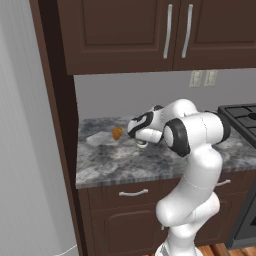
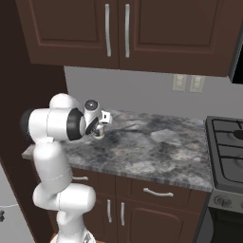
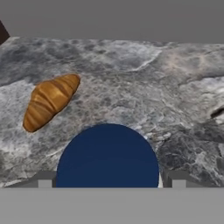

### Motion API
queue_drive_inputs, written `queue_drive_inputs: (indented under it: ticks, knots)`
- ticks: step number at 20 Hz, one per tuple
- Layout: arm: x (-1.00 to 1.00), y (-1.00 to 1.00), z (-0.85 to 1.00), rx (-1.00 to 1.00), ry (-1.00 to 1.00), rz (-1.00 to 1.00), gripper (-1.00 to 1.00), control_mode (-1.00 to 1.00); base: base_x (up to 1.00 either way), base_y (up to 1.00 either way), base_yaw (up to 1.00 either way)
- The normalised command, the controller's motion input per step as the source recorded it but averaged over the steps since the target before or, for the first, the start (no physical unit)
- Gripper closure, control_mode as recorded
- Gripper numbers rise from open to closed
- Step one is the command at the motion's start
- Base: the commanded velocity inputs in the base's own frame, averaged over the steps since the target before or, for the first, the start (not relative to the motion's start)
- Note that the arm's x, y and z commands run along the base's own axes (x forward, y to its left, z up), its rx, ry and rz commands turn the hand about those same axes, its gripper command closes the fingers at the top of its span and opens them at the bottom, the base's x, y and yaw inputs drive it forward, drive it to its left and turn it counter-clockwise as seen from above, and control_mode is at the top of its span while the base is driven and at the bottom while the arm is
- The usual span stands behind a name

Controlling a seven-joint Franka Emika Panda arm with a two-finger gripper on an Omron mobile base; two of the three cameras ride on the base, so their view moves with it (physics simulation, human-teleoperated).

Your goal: Pick the ketchup and mayonnaise from the counter and place them in the cabinet.

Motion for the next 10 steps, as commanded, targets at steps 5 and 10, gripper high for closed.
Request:
queue_drive_inputs:
  ticks: [5, 10]
  knots:
    - [0.07, 0.00, -0.07, 0.00, 0.00, 0.00, 1.00, -1.00, 0.00, 0.00, 0.00]
    - [-0.23, 0.00, 0.09, 0.00, -0.03, 0.00, 1.00, -1.00, 0.00, 0.00, 0.00]
